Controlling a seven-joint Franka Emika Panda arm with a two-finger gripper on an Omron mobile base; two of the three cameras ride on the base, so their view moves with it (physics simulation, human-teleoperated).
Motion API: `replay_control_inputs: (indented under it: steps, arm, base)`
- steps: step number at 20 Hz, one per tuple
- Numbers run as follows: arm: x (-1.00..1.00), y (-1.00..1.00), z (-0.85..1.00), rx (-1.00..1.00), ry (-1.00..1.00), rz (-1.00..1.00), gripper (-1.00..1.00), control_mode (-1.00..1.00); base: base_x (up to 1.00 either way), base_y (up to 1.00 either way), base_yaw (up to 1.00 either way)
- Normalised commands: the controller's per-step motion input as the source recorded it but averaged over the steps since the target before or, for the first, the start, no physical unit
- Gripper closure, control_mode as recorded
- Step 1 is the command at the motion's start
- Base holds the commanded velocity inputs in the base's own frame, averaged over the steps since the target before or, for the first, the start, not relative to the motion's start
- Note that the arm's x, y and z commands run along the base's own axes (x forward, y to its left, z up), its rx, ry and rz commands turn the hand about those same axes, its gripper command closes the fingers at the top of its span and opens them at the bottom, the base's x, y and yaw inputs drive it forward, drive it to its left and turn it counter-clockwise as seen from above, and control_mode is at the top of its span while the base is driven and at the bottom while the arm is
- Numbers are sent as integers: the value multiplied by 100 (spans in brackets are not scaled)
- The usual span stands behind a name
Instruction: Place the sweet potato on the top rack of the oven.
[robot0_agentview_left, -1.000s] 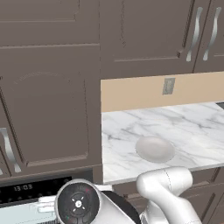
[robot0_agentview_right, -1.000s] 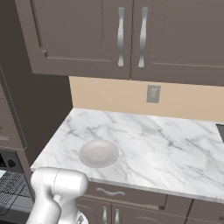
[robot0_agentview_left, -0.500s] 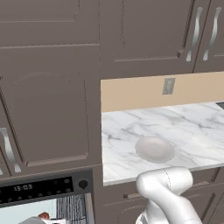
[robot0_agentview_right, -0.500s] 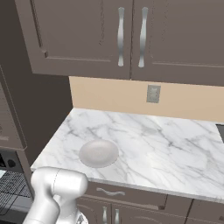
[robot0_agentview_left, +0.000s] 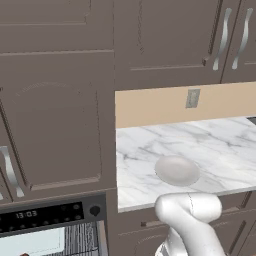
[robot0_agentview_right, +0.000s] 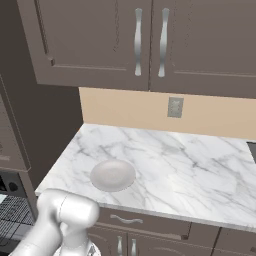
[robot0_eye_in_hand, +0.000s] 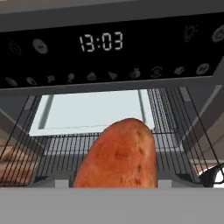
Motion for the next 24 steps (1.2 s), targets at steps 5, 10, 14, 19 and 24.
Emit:
replay_control_inputs:
  steps: [5, 10, 14, 19, 24]
  arm:
    - [64, 30, -33, -2, 0, 0, 100, -100]
    - [59, 39, -25, -2, 0, 0, 100, -100]
    - [19, 56, -59, -8, 0, 0, 100, -100]
    - [0, 34, -46, -11, 0, 0, 100, -100]
    - [2, 5, -14, -7, 1, 0, 100, -100]
  base:
    - [0, 0, 0]
    - [0, 0, 0]
    - [0, 0, 0]
    - [0, 0, 0]
    - [0, 0, 0]
